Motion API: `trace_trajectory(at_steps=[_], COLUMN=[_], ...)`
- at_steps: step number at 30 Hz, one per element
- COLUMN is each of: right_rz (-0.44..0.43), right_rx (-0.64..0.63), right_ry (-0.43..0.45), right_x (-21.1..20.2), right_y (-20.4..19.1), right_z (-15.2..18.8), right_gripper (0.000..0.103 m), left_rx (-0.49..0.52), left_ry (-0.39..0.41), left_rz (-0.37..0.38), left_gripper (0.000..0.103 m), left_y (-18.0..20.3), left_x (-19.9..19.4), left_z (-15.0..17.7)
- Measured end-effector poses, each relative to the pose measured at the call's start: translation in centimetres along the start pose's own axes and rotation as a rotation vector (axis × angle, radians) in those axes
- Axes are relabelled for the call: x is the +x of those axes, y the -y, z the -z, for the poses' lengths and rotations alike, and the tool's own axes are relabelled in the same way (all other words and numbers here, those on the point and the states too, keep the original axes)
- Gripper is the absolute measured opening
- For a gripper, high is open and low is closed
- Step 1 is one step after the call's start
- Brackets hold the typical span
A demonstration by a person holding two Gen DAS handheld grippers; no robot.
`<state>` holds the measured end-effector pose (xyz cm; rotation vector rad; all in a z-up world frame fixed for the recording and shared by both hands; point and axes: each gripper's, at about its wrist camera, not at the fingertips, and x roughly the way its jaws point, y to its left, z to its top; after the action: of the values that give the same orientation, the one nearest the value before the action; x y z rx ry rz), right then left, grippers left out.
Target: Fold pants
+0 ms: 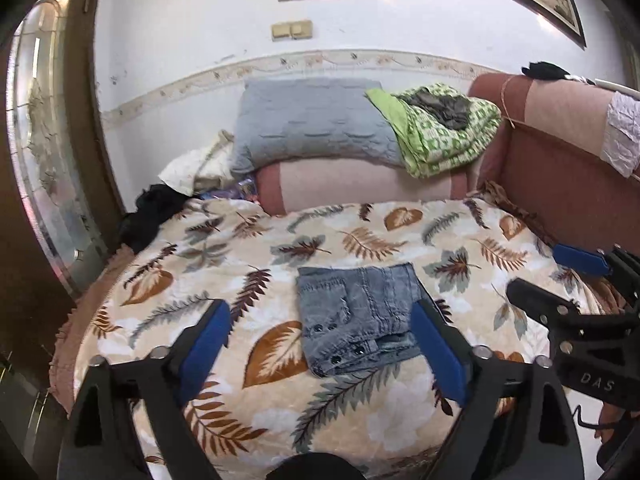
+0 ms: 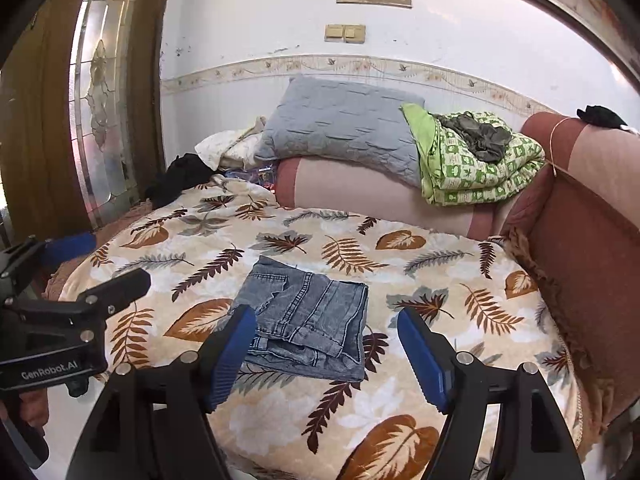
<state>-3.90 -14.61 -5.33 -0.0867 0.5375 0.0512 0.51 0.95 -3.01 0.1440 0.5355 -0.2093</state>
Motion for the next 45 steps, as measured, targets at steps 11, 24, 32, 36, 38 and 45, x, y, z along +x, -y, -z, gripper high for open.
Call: trace_trajectory(at_steps=[11,24,32,36,38,45], right_rz=[-0.01,-0.001,-0.005,-0.004,-0.006,-0.007], right_rx=[-0.014,-0.03,-0.023,-0.025,-0.025,-0.022], right_ry=[-0.002,-0.029,-0.038,-0.045,-0.048,-0.057], right_x=[-0.3,1.0,1.6,2.0,2.2,2.8], right_y=[-0.8,-1.2,-1.0,-1.0,-1.0,-0.9], right_z=[0.5,0.9,0.9,0.9,1.0,1.1], right_gripper=[0.078,0.078,0.078,0.078,0.078,0.078], left_rx=[-0.035,-0.071,-0.064,-0.069,-0.07,-0.078], left_ry=[0.021,0.027,0.037,0.03,0.03,0.038], left_rz=[-0.069,-0.094,-0.117,-0.114,-0.113,-0.124], left_gripper=[0.094,0.094,0.094,0.094,0.094,0.094], left_y=[-0.8,-1.4,-1.4,-1.5,-1.4,-1.5], left_x=[-0.4,-0.1,0.2,0.6,0.7,1.0], left_z=[0.0,0.2,0.2,0.3,0.3,0.3])
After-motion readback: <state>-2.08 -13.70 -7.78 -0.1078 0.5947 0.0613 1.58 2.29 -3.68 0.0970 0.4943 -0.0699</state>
